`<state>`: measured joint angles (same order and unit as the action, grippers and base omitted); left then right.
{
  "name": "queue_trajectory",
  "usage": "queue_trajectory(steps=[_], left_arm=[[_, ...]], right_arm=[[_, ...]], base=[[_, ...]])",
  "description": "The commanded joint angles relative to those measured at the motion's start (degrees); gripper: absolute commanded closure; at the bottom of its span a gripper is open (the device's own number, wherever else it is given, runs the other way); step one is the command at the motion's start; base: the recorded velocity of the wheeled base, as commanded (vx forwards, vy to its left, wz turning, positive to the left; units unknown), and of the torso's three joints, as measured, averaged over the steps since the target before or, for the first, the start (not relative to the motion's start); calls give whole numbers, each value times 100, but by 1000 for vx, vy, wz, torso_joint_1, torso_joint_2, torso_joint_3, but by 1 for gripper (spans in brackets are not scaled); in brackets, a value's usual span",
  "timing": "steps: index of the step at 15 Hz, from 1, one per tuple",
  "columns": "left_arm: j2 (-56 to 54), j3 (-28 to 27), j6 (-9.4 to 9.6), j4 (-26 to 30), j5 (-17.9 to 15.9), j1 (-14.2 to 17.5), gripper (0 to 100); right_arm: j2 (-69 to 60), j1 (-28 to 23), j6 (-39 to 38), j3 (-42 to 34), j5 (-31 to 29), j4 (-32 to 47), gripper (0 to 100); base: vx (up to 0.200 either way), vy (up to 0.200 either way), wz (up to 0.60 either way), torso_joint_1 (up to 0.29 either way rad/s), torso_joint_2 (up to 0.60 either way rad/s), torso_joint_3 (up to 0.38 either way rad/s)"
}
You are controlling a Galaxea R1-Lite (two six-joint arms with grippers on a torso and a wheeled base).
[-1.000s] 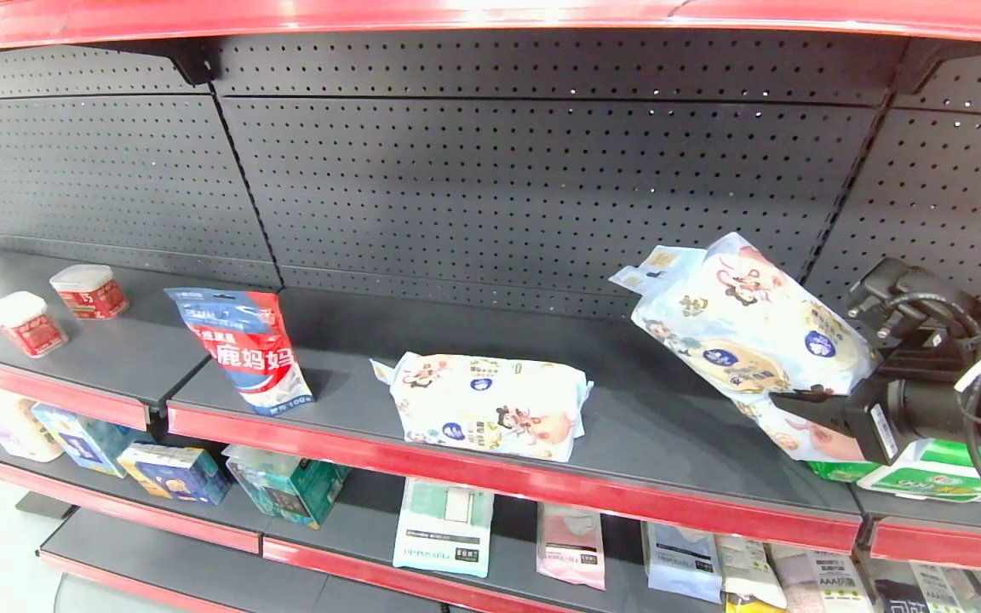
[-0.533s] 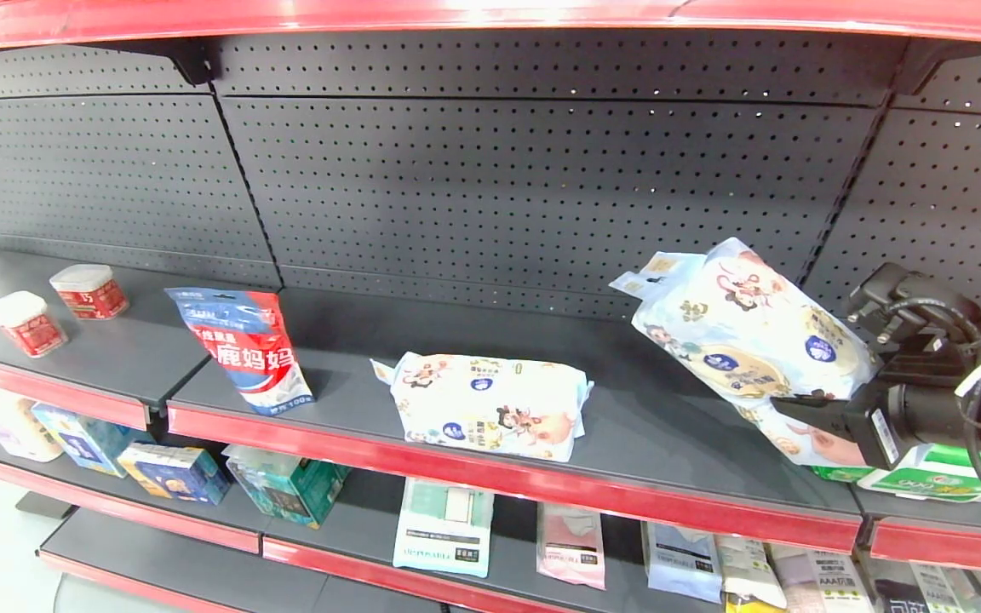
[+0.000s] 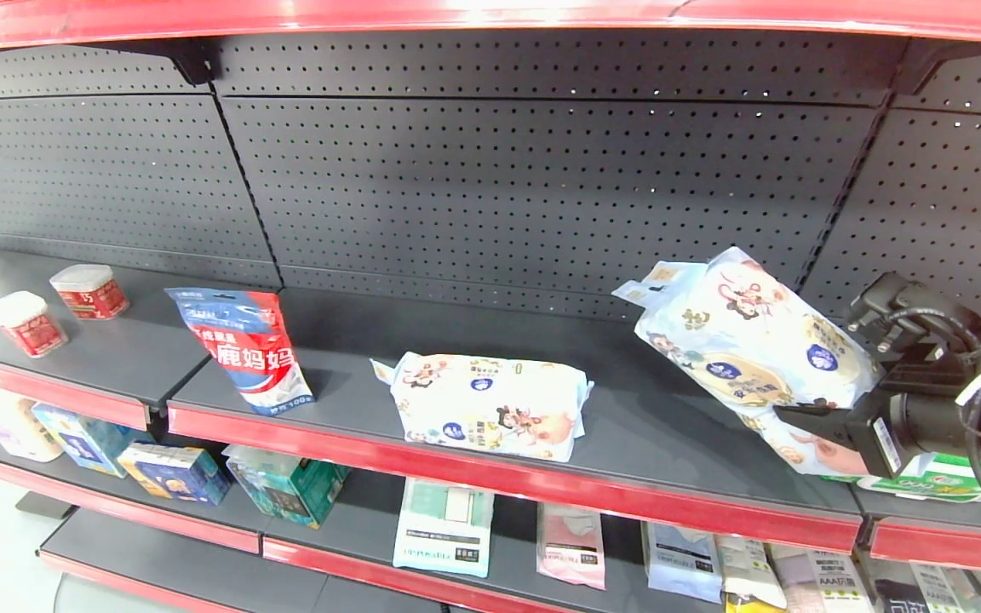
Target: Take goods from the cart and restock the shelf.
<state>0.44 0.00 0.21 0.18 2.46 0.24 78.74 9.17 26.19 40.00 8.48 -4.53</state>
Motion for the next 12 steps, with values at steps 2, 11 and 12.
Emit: queue_trajectory(steps=[2,11,12], left_arm=[[0,0,6,-1,0,2,0],[0,0,6,-1,0,2,0],[0,0,6,-1,0,2,0]], right_arm=[[10,-3,9,-18,4,-4,100],[177,41,18,-18,13,-4,100],[247,50,27,-9,13,-4,100]], base=[[0,0,0,0,0,0],[0,0,0,0,0,0],[0,0,0,0,0,0]])
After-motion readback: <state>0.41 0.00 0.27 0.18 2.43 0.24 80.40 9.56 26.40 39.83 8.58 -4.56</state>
